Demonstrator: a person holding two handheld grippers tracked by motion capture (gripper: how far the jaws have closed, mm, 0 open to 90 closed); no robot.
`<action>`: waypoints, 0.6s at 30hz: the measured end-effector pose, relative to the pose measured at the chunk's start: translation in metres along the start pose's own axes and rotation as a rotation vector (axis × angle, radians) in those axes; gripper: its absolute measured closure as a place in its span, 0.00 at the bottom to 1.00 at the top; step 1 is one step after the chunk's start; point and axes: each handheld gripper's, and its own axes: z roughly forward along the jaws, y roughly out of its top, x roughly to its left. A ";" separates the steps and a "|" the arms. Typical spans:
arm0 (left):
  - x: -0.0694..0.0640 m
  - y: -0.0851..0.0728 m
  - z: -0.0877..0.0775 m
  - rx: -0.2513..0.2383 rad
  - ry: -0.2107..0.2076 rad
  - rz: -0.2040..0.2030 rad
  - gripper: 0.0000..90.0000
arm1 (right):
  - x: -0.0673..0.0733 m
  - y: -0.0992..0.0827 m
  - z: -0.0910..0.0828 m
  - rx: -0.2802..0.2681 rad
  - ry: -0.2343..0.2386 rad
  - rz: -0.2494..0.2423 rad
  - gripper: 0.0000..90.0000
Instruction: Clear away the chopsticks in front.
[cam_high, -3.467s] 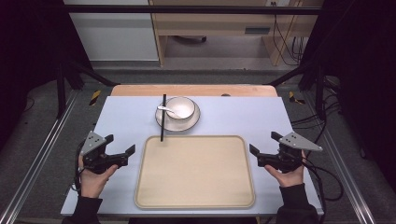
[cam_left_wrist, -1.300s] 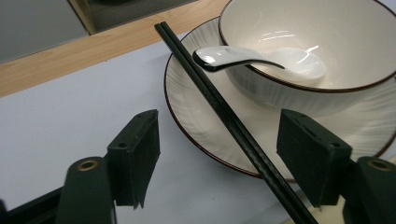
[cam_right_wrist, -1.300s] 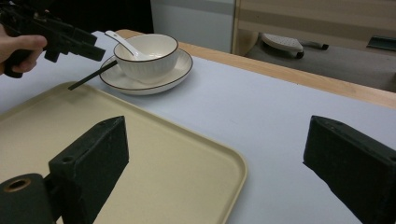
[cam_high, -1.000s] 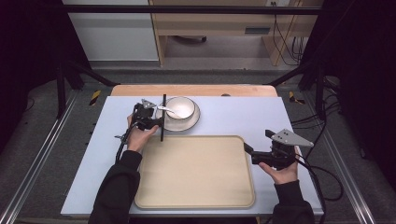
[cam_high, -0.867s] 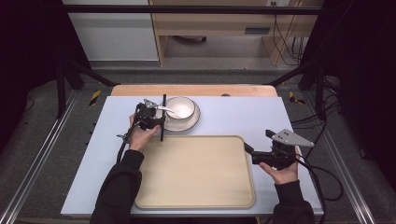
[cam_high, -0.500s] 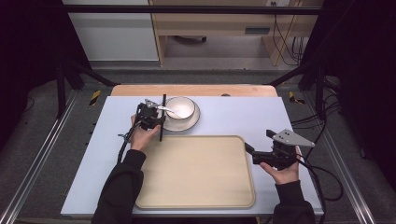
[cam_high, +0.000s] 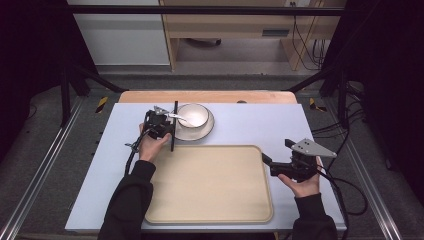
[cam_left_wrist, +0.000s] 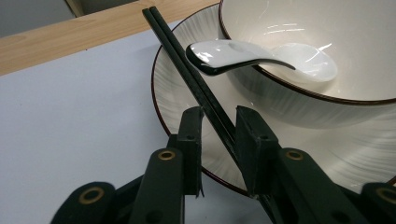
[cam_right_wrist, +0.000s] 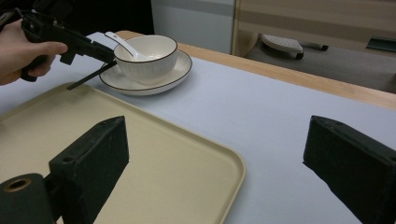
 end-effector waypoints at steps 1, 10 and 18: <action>0.001 0.000 0.000 0.009 -0.002 0.005 0.80 | 0.000 0.000 0.000 0.001 0.001 0.001 0.08; -0.004 -0.002 0.006 0.016 -0.017 0.018 0.86 | 0.000 0.000 0.000 -0.002 0.001 0.000 0.08; -0.006 -0.002 0.007 0.013 -0.006 0.031 0.87 | 0.000 0.001 -0.001 -0.007 0.000 0.001 0.08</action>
